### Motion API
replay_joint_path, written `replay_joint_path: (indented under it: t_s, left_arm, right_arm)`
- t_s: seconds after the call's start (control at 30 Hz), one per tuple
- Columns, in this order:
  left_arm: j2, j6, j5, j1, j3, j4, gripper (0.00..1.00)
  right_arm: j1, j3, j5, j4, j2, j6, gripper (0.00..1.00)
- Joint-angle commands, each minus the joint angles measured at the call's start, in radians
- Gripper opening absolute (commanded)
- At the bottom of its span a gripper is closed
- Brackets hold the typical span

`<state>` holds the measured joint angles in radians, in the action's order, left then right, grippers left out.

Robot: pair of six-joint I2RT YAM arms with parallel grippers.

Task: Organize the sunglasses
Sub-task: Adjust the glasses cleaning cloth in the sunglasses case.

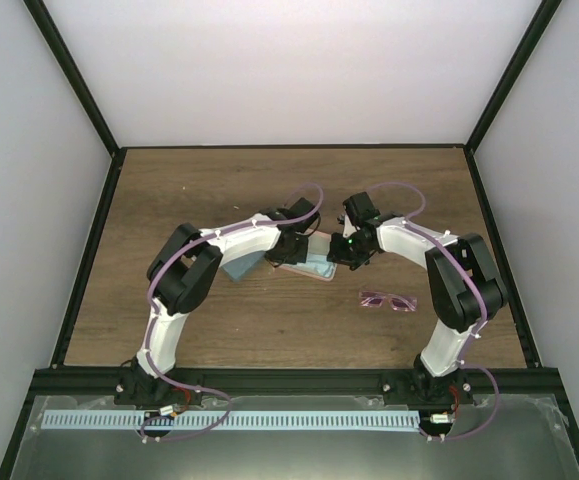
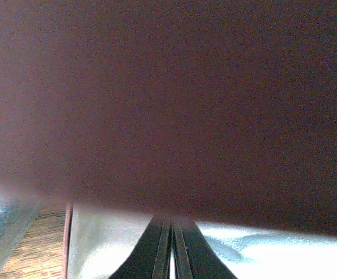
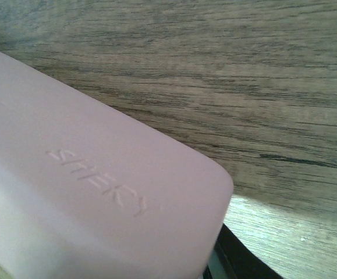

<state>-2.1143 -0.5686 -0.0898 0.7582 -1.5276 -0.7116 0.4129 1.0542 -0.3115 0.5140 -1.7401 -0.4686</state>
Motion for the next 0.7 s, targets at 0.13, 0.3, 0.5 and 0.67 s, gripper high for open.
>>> replay_joint_path:
  t_s: [0.13,0.3,0.5,0.67]
  left_arm:
    - [0.000,0.007,0.011,0.009,0.013,-0.006,0.04]
    - [0.012,0.012,-0.007,0.008,-0.036,-0.038,0.04]
    - [0.027,0.016,-0.040,0.009,-0.034,-0.056,0.04]
    - [0.034,0.015,-0.051,0.009,-0.035,-0.064,0.04]
  right_arm:
    - [0.011,0.014,-0.005,-0.012,-0.008,0.000,0.24]
    - [0.012,0.008,-0.004,-0.016,-0.009,-0.001,0.24]
    - [0.012,0.003,-0.003,-0.016,-0.012,0.004,0.24]
    - [0.012,0.000,-0.004,-0.019,-0.019,0.005,0.24]
